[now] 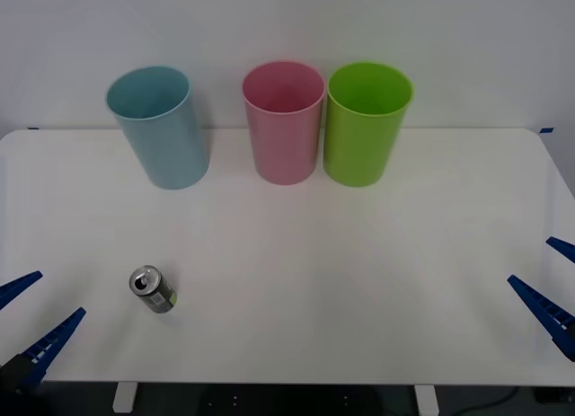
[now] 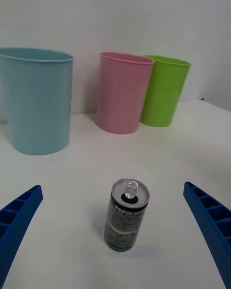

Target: Grasp the object on the table and drop it into the matching bin: aluminum can to the light blue bin, PET bottle to the pink bin.

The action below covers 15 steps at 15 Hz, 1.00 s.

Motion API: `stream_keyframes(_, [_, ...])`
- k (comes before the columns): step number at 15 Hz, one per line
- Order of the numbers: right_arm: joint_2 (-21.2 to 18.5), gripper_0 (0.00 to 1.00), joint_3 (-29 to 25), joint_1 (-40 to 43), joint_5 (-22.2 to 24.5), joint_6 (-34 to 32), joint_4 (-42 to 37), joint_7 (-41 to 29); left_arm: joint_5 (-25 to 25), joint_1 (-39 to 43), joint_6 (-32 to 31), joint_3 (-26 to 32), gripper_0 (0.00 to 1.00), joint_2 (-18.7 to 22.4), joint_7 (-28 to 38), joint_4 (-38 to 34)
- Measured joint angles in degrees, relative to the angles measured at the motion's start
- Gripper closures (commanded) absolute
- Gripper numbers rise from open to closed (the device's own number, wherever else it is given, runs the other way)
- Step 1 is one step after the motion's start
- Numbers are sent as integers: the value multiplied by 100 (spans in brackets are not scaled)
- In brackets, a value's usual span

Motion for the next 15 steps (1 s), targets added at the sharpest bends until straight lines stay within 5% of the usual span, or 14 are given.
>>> stream_keyframes(8, [0, 0, 0, 0, 0, 0, 0, 0, -286, 427, 501, -292, 0, -1, -849, 9])
stream_keyframes(15, [0, 0, 0, 0, 0, 0, 0, 0, 316, 333, 808, -941, 0, -1, -954, 703])
